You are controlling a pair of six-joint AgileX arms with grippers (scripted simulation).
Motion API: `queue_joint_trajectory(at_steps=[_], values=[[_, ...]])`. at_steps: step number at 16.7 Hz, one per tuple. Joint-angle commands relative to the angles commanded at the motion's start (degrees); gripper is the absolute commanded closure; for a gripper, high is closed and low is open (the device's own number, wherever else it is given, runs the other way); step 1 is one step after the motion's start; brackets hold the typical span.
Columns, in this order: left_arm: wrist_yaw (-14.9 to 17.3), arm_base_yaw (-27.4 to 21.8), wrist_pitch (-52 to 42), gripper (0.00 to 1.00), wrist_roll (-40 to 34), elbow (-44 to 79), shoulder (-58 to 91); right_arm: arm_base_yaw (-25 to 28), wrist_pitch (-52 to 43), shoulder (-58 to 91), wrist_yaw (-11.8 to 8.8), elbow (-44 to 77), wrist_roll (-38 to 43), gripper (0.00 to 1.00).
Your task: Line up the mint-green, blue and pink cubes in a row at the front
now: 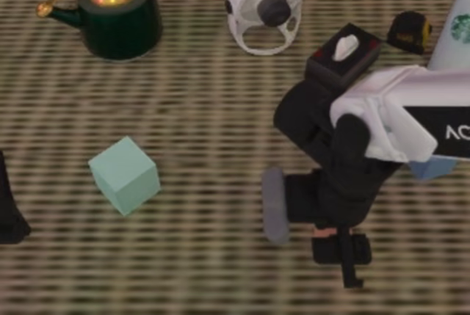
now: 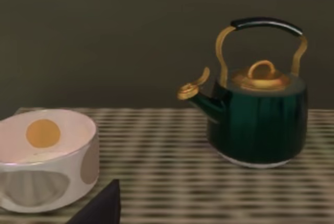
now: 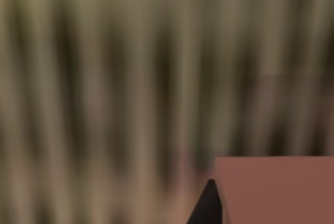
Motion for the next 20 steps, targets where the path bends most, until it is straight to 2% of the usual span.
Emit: queue_joint_trajectory(at_steps=[4,17,20], values=[[0.0,0.0,0.0,0.00,0.0,0.0,0.0,0.0,0.1,0.1,0.0,-0.1,0.0,1.00],[0.0,0.0,0.0,0.00,0.0,0.0,0.0,0.0,0.1,0.1,0.0,-0.1,0.0,0.02],[0.0,0.0,0.0,0.00,0.0,0.0,0.0,0.0,0.1,0.1,0.0,-0.1,0.0,0.00]])
